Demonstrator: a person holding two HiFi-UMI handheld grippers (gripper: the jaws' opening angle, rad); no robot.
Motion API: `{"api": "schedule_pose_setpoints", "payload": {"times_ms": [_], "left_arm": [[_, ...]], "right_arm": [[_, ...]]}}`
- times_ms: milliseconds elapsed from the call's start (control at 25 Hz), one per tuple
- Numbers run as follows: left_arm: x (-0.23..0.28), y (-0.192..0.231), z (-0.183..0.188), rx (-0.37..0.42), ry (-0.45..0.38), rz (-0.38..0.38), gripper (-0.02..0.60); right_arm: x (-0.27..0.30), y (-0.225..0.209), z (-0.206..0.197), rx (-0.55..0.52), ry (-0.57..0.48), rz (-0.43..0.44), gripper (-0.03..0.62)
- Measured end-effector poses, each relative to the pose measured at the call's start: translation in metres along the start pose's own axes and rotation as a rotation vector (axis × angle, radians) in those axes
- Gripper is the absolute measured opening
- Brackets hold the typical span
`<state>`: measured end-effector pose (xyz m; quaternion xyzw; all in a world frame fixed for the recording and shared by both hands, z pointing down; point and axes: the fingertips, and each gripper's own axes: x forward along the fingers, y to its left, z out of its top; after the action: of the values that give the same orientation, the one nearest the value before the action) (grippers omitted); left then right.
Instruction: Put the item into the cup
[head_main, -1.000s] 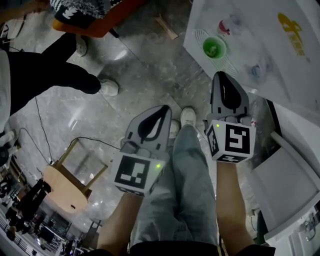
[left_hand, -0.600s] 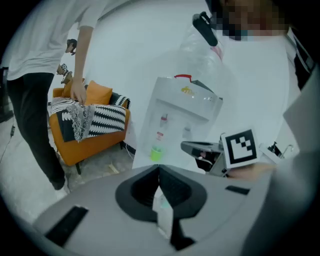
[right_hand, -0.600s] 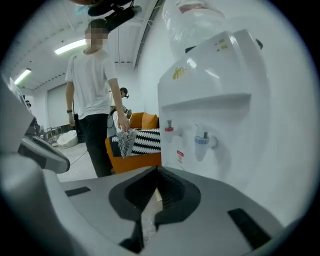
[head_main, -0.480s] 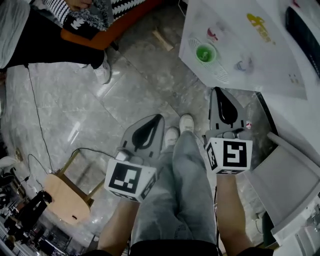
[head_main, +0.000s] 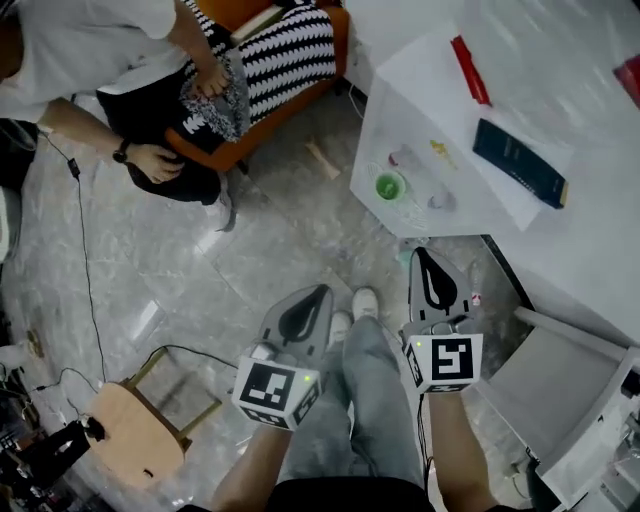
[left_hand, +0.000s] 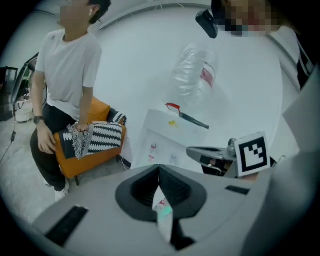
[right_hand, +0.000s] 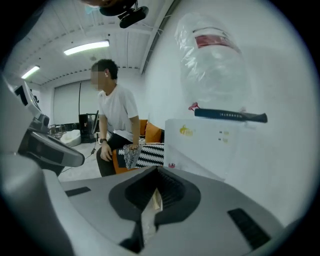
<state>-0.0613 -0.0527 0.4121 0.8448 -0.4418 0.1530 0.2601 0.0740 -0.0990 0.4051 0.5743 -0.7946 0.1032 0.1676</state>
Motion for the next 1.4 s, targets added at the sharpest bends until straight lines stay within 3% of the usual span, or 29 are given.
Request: {"api": "schedule_pose_setpoints", "payload": {"times_ms": [400, 960, 1200, 1400], "left_arm": [[-0.047, -0.026, 0.078, -0.042, -0.101, 0.027, 0.012], [-0.101, -0.051, 0.166, 0.019, -0.243, 0.003, 0.012], [-0.12, -0.067, 0.209, 0.038, -0.326, -0.041, 0.012], [-0.13, -0.081, 0.235, 0.094, -0.358, -0.043, 0.012]], "right_arm": [[-0.052, -0.002, 0.09, 0.018, -0.074, -0.025, 0.009], [-0.119, 0.012, 0.189, 0.035, -0.2, -0.066, 0.009], [-0.141, 0.012, 0.228, 0.014, -0.239, -0.082, 0.01], [-0.147, 0.021, 0.242, 0.033, -0.245, -0.084, 0.009]]}}
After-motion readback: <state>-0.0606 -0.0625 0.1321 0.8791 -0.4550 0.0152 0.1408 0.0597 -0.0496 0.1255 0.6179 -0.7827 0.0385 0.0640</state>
